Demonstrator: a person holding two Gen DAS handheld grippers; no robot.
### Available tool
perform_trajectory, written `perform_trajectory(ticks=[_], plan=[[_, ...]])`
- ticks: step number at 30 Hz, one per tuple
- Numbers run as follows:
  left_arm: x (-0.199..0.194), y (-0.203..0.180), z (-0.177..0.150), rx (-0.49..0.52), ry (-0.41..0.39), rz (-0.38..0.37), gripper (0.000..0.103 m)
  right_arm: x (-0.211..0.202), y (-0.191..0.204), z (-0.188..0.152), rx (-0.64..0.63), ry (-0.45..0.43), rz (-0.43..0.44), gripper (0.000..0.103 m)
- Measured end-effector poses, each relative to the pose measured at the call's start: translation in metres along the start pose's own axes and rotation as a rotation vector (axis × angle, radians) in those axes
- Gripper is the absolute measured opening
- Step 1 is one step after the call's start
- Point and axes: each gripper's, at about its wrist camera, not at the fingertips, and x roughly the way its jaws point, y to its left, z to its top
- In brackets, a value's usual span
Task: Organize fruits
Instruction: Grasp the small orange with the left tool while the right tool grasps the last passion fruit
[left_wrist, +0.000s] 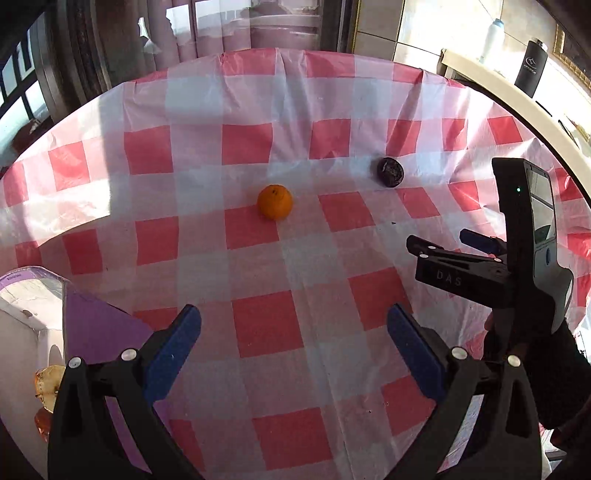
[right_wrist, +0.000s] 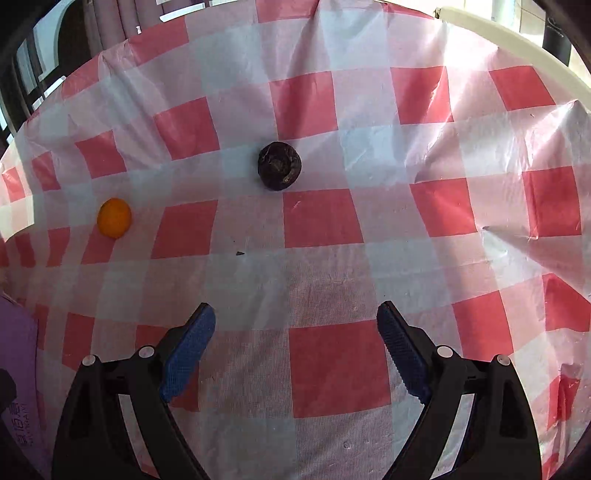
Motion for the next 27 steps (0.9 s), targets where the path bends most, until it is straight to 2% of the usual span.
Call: perform_trajectory(ticks=[4,7,13,15,17,20,25,27], plan=[[0.026,0.013,0.005,-0.071,0.038,0.052,0.101,0.029,0.008,0.037,-0.016,-0.037,-0.001,0.086],[0.042,0.016,0.009,-0.087,0.055,0.078,0.101,0.046,0.013,0.058,-0.007,-0.045,0.002,0.085],[0.074,0.017,0.026,-0.111,0.037,0.09,0.101,0.063,0.021,0.073,-0.017,-0.052,-0.019,0.082],[0.086,0.019,0.036,-0.131,0.025,0.093,0.101,0.061,0.018,0.074,-0.001,-0.071,-0.022,0.074],[0.097,0.021,0.049,-0.146,0.007,0.094,0.101,0.058,0.012,0.071,0.033,-0.086,-0.033,0.055],[0.113,0.022,0.069,-0.144,-0.018,0.113,0.101,0.055,0.003,0.07,0.079,-0.098,-0.016,0.041],[0.135,0.022,0.089,-0.124,-0.019,0.114,0.1,0.053,0.003,0.069,0.098,-0.102,0.0,0.039],[0.142,0.021,0.088,-0.111,0.008,0.099,0.082,0.053,0.006,0.069,0.101,-0.102,0.003,0.039]])
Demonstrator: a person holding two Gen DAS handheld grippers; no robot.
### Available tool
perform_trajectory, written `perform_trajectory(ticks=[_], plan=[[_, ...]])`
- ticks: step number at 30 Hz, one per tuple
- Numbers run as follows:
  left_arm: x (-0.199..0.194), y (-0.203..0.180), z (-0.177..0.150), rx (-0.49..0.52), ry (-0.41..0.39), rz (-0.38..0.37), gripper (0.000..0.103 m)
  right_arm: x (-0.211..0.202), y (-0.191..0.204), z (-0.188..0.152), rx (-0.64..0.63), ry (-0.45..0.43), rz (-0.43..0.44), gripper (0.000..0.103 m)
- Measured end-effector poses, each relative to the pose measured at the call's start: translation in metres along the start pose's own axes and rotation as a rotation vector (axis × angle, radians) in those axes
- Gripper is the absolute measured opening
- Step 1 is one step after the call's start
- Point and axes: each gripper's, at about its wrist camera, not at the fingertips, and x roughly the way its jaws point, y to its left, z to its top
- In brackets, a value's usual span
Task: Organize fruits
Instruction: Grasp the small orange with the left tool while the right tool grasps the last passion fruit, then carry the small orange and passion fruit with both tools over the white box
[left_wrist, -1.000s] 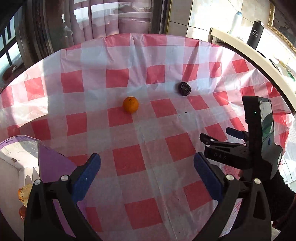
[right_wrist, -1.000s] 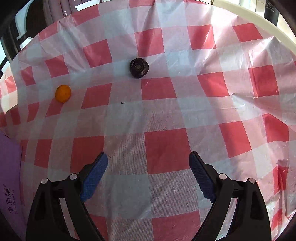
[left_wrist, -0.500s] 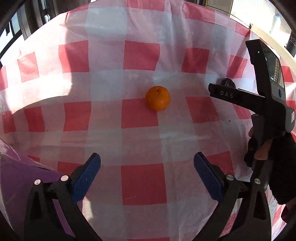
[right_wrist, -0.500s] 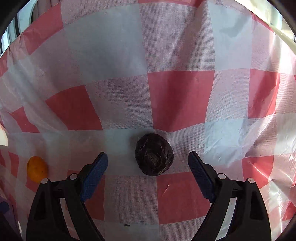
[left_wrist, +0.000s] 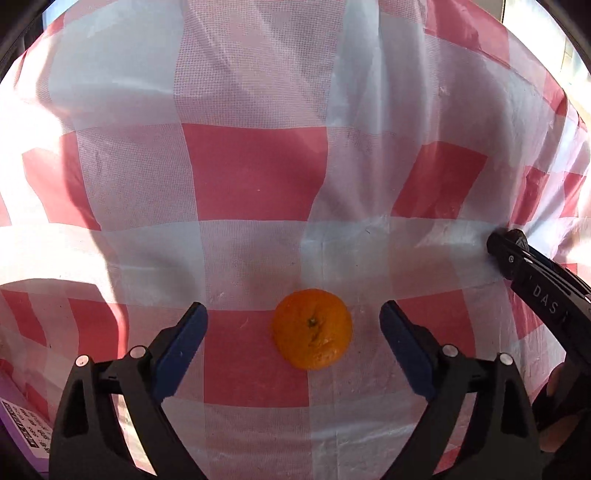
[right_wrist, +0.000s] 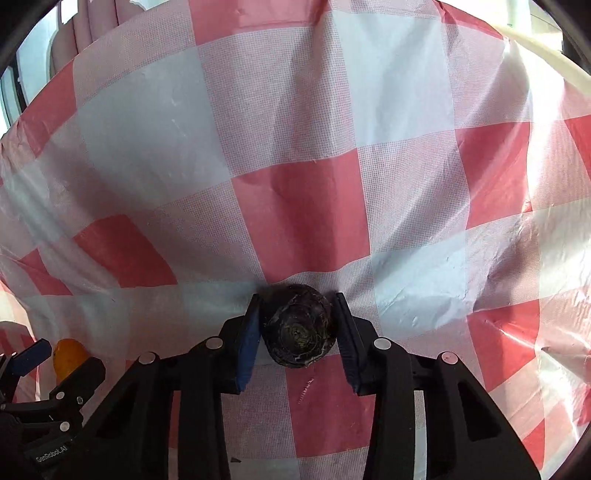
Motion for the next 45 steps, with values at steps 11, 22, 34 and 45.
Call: perform_trajectory(ticks=[11,22,34,45], plan=[[-0.056,-0.006,-0.033,0.041,-0.04,-0.114,0.036,-0.009,-0.009,0.001,0.008,0.0,0.016,0.038],[-0.121,-0.029,-0.137,0.108,0.068,-0.292,0.036,-0.129,-0.031,-0.114,0.067,0.078,0.027,0.038],[-0.203,-0.009,-0.227,0.314,0.095,-0.464,0.036,-0.231,-0.013,-0.225,0.114,0.249,-0.031,0.038],[-0.278,0.079,-0.213,0.319,-0.104,-0.499,0.037,-0.282,0.11,-0.204,0.008,0.132,0.074,0.038]])
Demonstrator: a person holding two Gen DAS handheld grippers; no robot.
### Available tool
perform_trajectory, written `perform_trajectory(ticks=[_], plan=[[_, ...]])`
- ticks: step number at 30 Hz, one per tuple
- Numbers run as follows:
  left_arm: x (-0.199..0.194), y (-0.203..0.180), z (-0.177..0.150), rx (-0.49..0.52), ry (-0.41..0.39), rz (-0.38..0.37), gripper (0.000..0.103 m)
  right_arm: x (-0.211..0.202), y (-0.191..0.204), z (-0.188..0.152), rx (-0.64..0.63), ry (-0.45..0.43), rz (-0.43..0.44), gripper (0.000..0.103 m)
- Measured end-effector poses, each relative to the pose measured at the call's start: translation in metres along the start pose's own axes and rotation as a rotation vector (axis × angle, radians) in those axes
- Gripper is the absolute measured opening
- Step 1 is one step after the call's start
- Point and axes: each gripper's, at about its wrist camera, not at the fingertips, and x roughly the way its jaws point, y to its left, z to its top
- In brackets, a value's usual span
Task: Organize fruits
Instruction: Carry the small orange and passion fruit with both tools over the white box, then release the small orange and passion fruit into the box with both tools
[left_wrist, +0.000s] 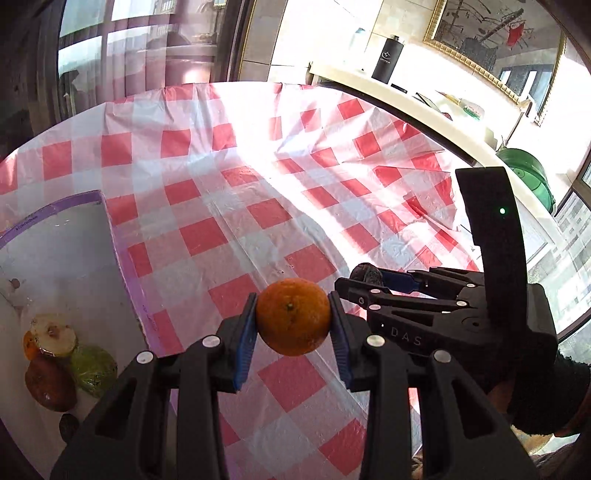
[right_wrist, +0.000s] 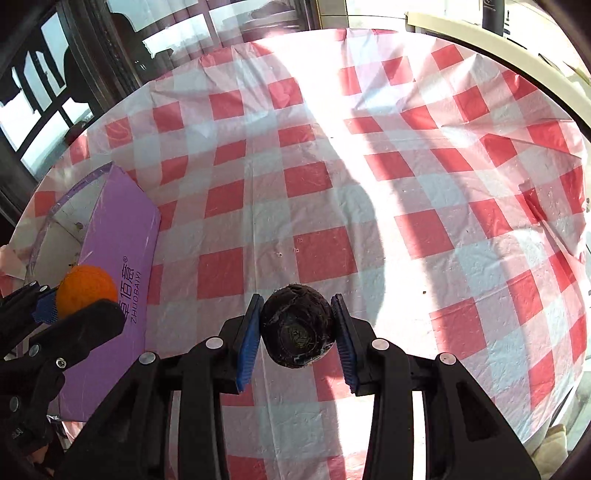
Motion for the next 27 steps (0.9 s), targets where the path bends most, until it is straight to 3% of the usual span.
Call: perform_trajectory(ticks=[6,10,14,19,24,27], plan=[[-0.057,0.074,-0.027,-0.127,-0.03,0.106,0.037,-0.008,0.088,0.019,-0.163,-0.053,0.114,0.038],[-0.084,0.131,-0.056,-0.246,0.006,0.179,0.037,-0.002,0.135,0.036,-0.255,-0.055,0.18,0.038],[-0.099,0.168,-0.076,-0.264,0.047,0.241,0.037,0.006,0.176,0.054,-0.327,-0.048,0.215,0.038],[-0.098,0.179,-0.084,-0.208,0.107,0.288,0.037,0.028,0.217,0.065,-0.413,0.009,0.221,0.038],[-0.083,0.178,-0.098,-0.224,0.186,0.273,0.037,0.056,0.242,0.061,-0.477,0.108,0.208,0.038],[-0.074,0.177,-0.108,-0.226,0.239,0.269,0.037,0.075,0.257,0.054,-0.552,0.174,0.154,0.038]])
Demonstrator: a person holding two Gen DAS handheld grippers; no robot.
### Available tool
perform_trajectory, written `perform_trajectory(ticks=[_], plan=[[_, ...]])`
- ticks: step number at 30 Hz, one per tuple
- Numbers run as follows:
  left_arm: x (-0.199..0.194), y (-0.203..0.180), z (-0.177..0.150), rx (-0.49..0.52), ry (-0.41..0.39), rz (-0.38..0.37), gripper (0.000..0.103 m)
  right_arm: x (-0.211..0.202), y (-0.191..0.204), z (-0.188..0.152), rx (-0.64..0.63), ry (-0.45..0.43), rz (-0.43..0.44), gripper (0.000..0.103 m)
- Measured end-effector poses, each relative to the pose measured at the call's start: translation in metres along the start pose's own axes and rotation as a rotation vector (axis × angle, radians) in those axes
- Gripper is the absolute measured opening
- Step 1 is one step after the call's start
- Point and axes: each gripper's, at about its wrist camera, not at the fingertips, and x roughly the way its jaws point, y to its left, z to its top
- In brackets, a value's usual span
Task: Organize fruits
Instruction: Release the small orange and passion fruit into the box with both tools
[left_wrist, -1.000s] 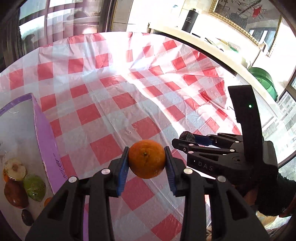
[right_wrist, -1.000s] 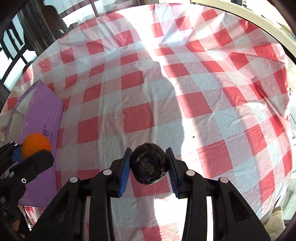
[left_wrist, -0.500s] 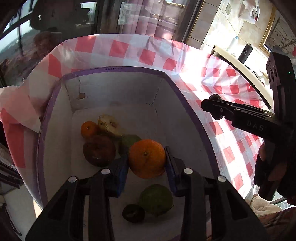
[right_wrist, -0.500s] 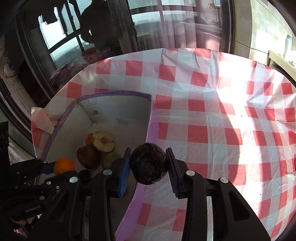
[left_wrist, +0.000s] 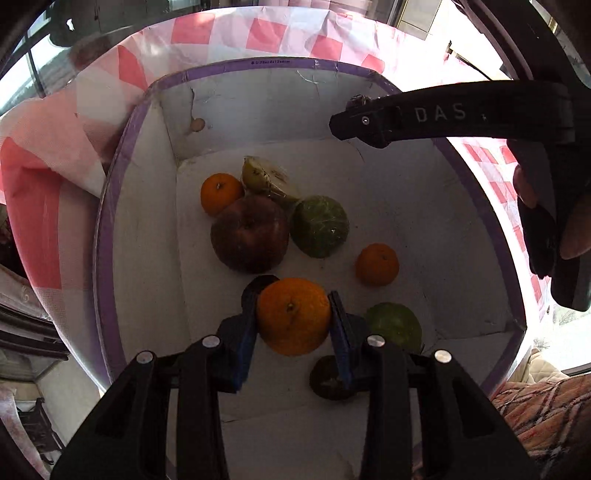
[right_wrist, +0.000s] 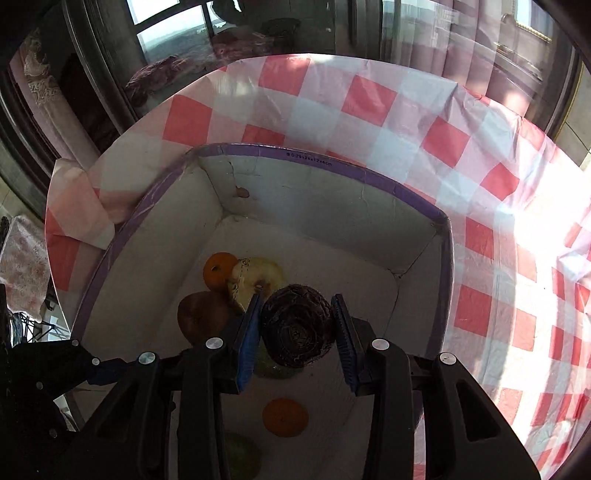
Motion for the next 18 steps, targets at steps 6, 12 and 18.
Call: perform_trajectory(ticks=[6,12,18], plan=[[0.013,0.007,-0.006,0.021,0.07,0.037,0.037,0.037,-0.005,0.009,0.021,0.118,-0.086,0.038],[0.017,0.005,-0.009,0.059,0.097,0.045,0.037,0.053,-0.014,0.006,0.068,0.171,-0.105,0.038],[0.018,0.005,-0.007,0.058,0.116,0.043,0.037,0.058,-0.012,0.002,0.052,0.189,-0.127,0.038]])
